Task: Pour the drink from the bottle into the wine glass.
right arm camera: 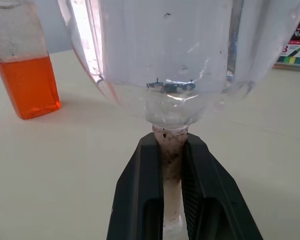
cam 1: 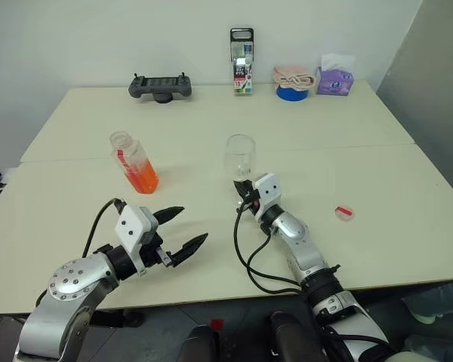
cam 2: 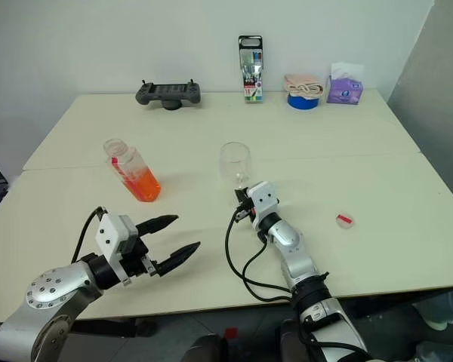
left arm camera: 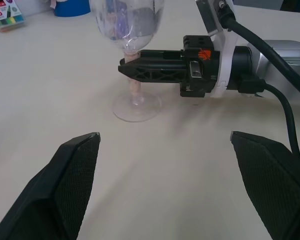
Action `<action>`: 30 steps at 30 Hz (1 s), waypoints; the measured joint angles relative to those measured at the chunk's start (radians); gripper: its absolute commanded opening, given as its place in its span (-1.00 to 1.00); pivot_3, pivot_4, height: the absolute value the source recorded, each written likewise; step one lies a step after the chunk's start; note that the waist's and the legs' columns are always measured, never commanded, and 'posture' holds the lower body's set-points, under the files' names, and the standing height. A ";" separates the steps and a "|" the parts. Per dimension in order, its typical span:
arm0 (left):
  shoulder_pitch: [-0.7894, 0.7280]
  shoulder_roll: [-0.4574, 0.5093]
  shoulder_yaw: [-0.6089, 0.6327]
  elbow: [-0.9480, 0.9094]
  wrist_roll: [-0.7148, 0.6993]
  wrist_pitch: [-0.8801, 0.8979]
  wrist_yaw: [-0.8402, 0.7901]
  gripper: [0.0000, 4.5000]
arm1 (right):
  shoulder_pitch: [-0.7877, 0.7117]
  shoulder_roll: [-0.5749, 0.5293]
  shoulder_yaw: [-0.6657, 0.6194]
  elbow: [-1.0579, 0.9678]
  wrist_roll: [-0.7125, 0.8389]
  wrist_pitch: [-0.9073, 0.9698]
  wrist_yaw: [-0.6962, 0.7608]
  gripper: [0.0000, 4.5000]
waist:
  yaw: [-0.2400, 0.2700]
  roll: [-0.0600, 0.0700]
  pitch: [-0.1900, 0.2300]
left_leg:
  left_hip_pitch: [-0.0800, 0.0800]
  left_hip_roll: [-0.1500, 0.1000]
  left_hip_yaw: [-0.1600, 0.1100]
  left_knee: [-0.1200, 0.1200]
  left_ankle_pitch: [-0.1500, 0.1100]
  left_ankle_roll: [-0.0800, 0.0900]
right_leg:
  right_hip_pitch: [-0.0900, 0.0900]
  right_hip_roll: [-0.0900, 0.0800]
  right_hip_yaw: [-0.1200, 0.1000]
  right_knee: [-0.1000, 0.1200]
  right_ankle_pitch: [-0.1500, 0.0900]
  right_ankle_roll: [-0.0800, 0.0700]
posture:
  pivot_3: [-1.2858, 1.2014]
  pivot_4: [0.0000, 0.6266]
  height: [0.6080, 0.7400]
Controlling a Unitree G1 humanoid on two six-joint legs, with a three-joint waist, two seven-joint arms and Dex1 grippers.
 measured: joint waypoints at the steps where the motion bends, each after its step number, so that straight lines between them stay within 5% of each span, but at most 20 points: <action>1: -0.001 0.000 0.000 0.004 0.002 -0.002 0.000 0.97 | 0.000 -0.001 0.001 -0.003 -0.003 0.003 0.000 -0.60 | 0.000 0.000 0.000 | 0.000 0.000 0.000 0.000 0.000 0.000 | 0.000 0.000 0.000 0.000 0.000 0.000 | 0.03 -0.52 1.00; 10: -0.020 -0.039 -0.003 0.059 0.018 -0.033 0.018 0.97 | 0.038 -0.031 0.017 -0.033 -0.028 0.058 0.019 0.68 | 0.000 0.000 0.000 | 0.000 0.000 0.000 0.000 0.000 0.000 | 0.000 0.000 0.000 0.000 0.000 0.000 | 0.03 -0.52 1.00; 16: -0.036 -0.134 0.022 0.179 0.102 -0.157 0.123 0.97 | 0.181 -0.155 0.028 -0.314 -0.008 0.224 0.121 0.68 | 0.008 0.000 0.000 | -0.001 -0.001 0.000 0.000 0.000 0.000 | 0.000 -0.001 0.000 -0.001 0.000 0.000 | 0.03 -0.52 1.00; 23: -0.023 -0.225 0.103 0.284 0.188 -0.286 0.284 0.97 | 0.340 -0.558 -0.055 -0.809 0.183 0.598 0.385 0.68 | 0.018 -0.002 0.001 | -0.001 -0.002 0.000 0.002 0.000 0.000 | 0.001 -0.002 0.000 -0.001 0.000 0.001 | 0.03 -0.52 1.00; 27: -0.092 -0.231 0.143 0.314 0.199 -0.301 0.345 0.97 | 0.152 -0.836 -0.245 -0.936 0.466 0.887 0.565 0.68 | 0.018 -0.003 0.002 | -0.001 -0.001 0.000 0.003 0.000 0.000 | 0.002 -0.001 -0.001 -0.001 0.000 0.001 | 0.03 -0.52 1.00; 30: -0.165 -0.216 0.155 0.317 0.194 -0.299 0.357 0.97 | -0.076 -0.871 -0.315 -0.936 0.620 0.999 0.612 0.68 | 0.016 -0.004 0.001 | -0.001 0.000 -0.001 0.000 0.000 0.000 | 0.002 0.000 -0.003 -0.003 0.000 0.002 | 0.03 -0.52 1.00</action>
